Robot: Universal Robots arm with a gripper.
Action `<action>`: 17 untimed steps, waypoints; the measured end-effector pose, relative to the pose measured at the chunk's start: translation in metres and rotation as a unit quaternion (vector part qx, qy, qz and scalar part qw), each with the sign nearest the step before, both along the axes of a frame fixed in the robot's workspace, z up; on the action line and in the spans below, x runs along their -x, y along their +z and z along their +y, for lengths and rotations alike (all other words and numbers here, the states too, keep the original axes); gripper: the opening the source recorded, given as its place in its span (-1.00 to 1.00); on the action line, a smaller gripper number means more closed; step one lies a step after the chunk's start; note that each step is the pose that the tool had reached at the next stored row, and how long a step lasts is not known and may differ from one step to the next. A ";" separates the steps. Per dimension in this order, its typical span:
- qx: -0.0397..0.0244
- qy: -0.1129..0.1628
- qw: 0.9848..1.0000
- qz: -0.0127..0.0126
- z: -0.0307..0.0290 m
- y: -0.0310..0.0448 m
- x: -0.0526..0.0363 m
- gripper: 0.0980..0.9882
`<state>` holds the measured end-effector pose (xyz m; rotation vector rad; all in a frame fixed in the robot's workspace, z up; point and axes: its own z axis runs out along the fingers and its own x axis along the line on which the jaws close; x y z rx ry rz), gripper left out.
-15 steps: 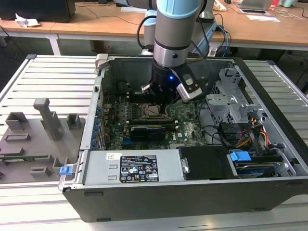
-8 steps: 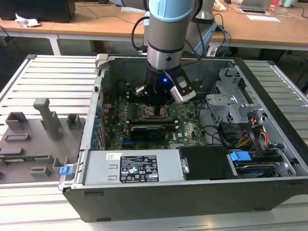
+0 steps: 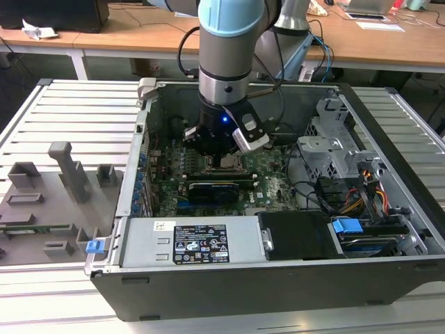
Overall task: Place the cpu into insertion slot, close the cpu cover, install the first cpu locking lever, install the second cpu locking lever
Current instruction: 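Install the second cpu locking lever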
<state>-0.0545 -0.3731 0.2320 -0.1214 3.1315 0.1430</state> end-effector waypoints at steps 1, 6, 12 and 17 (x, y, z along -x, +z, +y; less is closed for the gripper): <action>-0.001 0.001 1.000 0.000 0.0000 -0.0015 0.0007 -0.98; -0.029 0.001 1.000 0.000 -0.0109 -0.0029 0.0066 -0.98; -0.054 0.001 0.999 0.000 -0.0207 -0.0045 0.0121 -0.98; -0.059 0.001 0.998 0.000 -0.0216 -0.0116 0.0165 -0.98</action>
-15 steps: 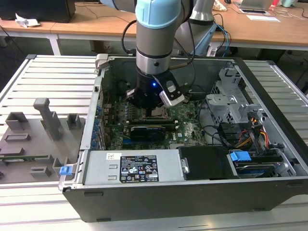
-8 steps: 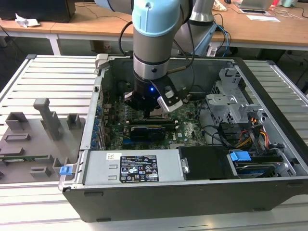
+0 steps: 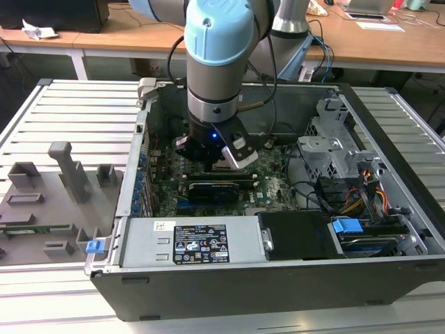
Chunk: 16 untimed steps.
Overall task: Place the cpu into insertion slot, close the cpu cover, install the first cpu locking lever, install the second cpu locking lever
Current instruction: 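Install the second cpu locking lever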
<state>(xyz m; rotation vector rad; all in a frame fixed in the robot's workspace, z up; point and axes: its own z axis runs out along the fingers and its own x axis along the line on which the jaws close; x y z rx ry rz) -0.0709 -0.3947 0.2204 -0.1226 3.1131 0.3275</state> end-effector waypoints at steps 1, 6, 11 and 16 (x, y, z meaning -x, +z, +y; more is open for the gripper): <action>-0.002 0.000 1.000 0.000 -0.0005 -0.0009 0.0005 -0.98; -0.009 0.000 1.000 0.000 -0.0015 -0.0059 0.0008 -0.98; -0.023 0.000 1.000 0.000 -0.0032 -0.0134 0.0011 -0.98; -0.034 0.000 0.999 0.000 -0.0032 -0.0184 0.0029 -0.98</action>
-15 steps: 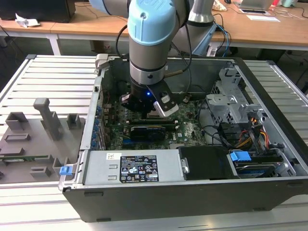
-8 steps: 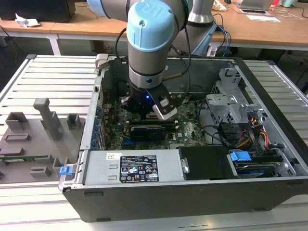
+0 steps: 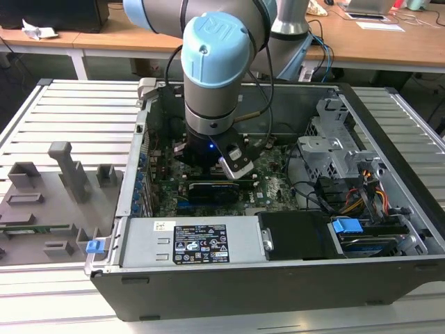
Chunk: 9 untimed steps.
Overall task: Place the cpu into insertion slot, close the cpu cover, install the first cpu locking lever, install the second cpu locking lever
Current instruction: 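Install the second cpu locking lever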
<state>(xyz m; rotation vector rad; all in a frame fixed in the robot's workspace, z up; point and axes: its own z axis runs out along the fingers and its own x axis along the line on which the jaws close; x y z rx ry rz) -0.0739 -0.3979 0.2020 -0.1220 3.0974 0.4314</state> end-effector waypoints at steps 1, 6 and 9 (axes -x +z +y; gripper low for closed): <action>-0.003 0.000 1.000 0.000 0.0001 -0.0009 0.0001 -0.98; -0.015 0.000 1.000 0.000 0.0015 -0.0057 0.0012 -0.98; -0.021 0.000 1.000 0.000 0.0018 -0.0073 0.0040 -0.98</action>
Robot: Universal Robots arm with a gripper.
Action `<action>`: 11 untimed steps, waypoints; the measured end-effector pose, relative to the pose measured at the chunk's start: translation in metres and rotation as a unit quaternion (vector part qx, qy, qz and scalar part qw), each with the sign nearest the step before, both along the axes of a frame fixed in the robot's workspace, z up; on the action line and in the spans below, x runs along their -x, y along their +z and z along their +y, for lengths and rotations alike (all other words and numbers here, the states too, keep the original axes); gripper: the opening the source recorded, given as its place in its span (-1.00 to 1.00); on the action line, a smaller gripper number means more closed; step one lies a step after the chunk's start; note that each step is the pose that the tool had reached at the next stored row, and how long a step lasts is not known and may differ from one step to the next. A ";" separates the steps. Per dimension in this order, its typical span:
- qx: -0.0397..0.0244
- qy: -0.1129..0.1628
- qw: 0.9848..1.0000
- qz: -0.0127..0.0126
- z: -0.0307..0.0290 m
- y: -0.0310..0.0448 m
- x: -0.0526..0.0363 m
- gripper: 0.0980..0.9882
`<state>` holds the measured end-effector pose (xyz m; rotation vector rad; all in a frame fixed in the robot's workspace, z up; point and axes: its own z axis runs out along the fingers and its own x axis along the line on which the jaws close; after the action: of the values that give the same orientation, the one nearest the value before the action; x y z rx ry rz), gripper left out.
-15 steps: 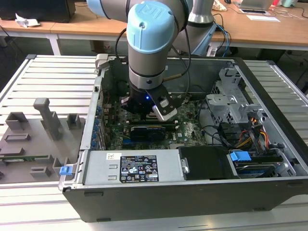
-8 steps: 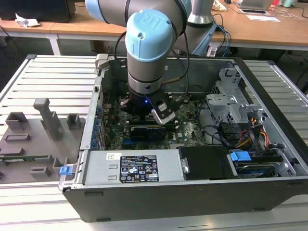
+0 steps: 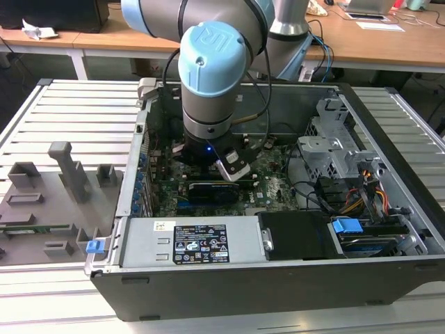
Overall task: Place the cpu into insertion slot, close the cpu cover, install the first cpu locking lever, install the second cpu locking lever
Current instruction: 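Install the second cpu locking lever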
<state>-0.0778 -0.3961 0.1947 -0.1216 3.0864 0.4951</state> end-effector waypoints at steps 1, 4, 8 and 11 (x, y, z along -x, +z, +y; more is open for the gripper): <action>0.000 0.000 1.000 0.000 0.0000 -0.0003 0.0003 -0.98; 0.000 0.000 1.000 0.000 -0.0005 0.0012 0.0004 -0.98; 0.000 0.000 1.000 0.000 -0.0001 0.0078 0.0003 -0.98; 0.000 0.000 1.000 0.000 0.0000 0.0120 0.0004 -0.98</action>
<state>-0.0783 -0.3962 0.2067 -0.1215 3.0862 0.4938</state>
